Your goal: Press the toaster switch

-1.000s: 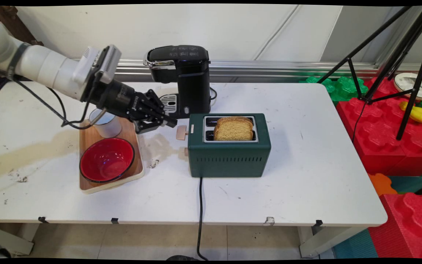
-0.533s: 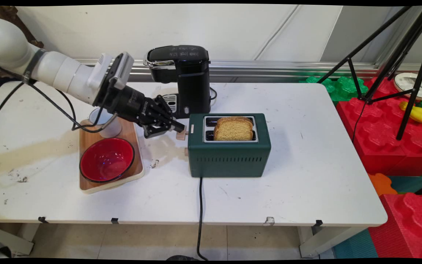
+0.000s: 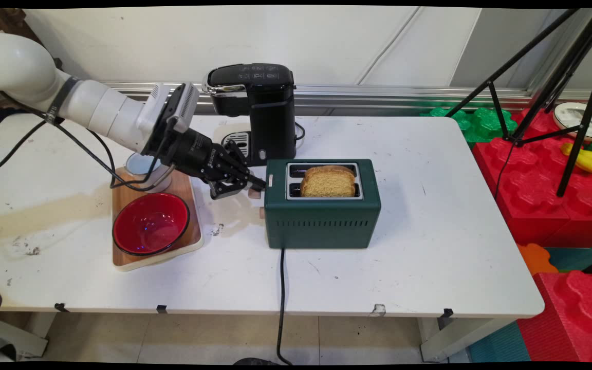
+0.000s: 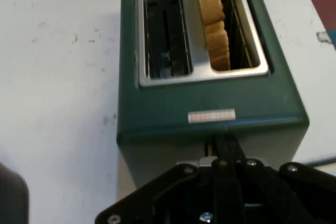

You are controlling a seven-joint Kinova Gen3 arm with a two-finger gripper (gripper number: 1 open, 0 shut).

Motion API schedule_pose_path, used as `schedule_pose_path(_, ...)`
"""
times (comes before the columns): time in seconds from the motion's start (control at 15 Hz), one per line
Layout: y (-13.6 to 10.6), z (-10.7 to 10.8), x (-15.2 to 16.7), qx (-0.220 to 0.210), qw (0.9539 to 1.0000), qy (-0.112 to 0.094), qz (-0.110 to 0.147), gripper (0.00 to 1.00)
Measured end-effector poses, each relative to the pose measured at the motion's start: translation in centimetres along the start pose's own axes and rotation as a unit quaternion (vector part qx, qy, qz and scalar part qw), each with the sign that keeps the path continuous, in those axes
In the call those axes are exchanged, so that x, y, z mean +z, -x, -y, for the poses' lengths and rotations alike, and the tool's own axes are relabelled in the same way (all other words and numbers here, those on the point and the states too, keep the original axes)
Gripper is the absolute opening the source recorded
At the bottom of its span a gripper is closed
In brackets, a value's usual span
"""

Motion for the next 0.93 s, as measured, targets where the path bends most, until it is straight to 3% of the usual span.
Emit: schedule_pose_path(0.93, 2.9, 0.5, 1.7, -0.008, 0.9995, 0.008, 0.029, 0.0)
